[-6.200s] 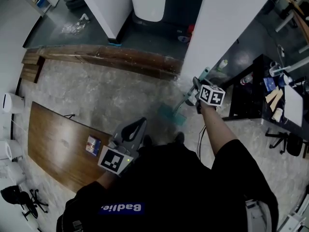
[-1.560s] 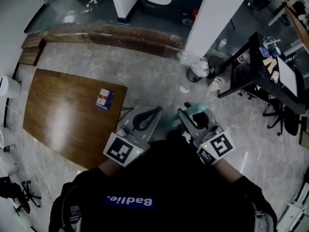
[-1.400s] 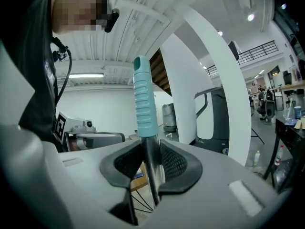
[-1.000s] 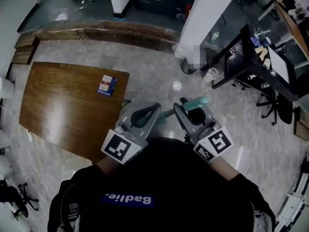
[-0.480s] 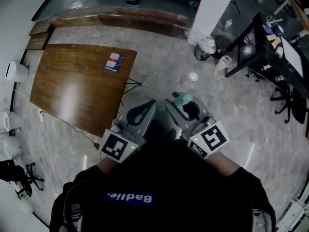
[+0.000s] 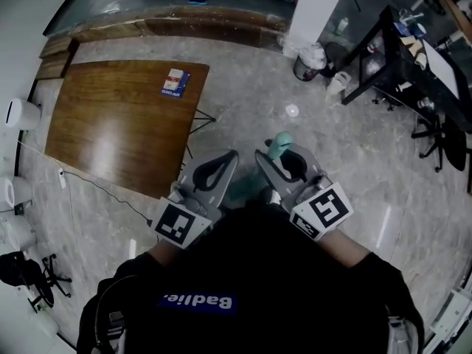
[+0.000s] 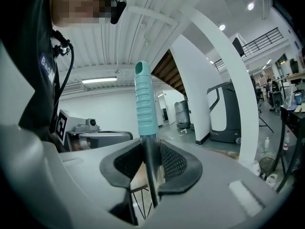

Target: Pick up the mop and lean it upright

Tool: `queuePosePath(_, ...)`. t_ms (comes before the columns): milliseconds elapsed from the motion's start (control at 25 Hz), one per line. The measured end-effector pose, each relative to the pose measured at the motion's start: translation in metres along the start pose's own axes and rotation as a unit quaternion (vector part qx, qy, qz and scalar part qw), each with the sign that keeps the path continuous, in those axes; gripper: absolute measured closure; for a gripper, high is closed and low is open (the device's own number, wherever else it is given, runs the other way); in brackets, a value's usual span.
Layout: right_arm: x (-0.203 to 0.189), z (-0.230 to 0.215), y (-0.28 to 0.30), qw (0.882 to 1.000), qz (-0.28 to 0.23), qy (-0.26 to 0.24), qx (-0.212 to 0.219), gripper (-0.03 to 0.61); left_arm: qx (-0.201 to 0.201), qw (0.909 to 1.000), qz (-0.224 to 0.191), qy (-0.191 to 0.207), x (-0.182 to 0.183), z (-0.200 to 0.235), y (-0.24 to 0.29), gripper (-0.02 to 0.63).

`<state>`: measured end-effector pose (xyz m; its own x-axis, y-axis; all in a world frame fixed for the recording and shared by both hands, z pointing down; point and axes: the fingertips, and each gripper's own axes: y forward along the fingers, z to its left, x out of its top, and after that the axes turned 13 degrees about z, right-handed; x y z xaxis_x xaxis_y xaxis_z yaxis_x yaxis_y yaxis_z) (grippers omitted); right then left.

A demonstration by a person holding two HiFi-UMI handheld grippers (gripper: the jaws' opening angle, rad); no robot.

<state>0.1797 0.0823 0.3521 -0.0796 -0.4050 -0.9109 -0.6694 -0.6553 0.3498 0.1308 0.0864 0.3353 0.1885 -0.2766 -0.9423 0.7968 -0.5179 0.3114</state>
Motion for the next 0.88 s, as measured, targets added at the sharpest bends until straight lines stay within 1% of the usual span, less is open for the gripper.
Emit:
queuePosePath(120, -0.003, 0.018, 0.006, 1.0, 0.006, 0.003, -0.027, 0.472, -0.028, 0.9996, -0.008, 0.003, -0.003, 0.007, -0.017, 0.594)
queuePosePath(240, -0.007, 0.038, 0.009, 0.998, 0.009, 0.007, -0.065, 0.471, -0.061, 0.9981, -0.012, 0.006, -0.009, 0.012, -0.039, 0.594)
queuePosePath(400, -0.012, 0.067, 0.016, 0.992, 0.012, 0.02, -0.125, 0.471, -0.097, 0.9951, -0.014, 0.005, -0.02, 0.027, -0.075, 0.594)
queuePosePath(520, -0.015, 0.087, 0.02, 0.988, 0.005, 0.031, -0.152, 0.471, -0.116, 0.993, -0.014, 0.012, -0.03, 0.034, -0.096, 0.594)
queuePosePath(600, -0.015, 0.099, 0.022, 0.986, 0.002, 0.036, -0.163, 0.471, -0.128, 0.9916, -0.01, 0.015, -0.037, 0.037, -0.109, 0.594)
queuePosePath(680, -0.014, 0.114, 0.025, 0.986, 0.002, 0.034, -0.165, 0.472, -0.135, 0.9906, -0.019, 0.016, -0.036, 0.039, -0.121, 0.594)
queuePosePath(880, -0.009, 0.148, 0.025, 0.988, -0.004, 0.021, -0.15, 0.477, -0.127, 0.9907, -0.037, 0.029, -0.031, 0.035, -0.15, 0.594)
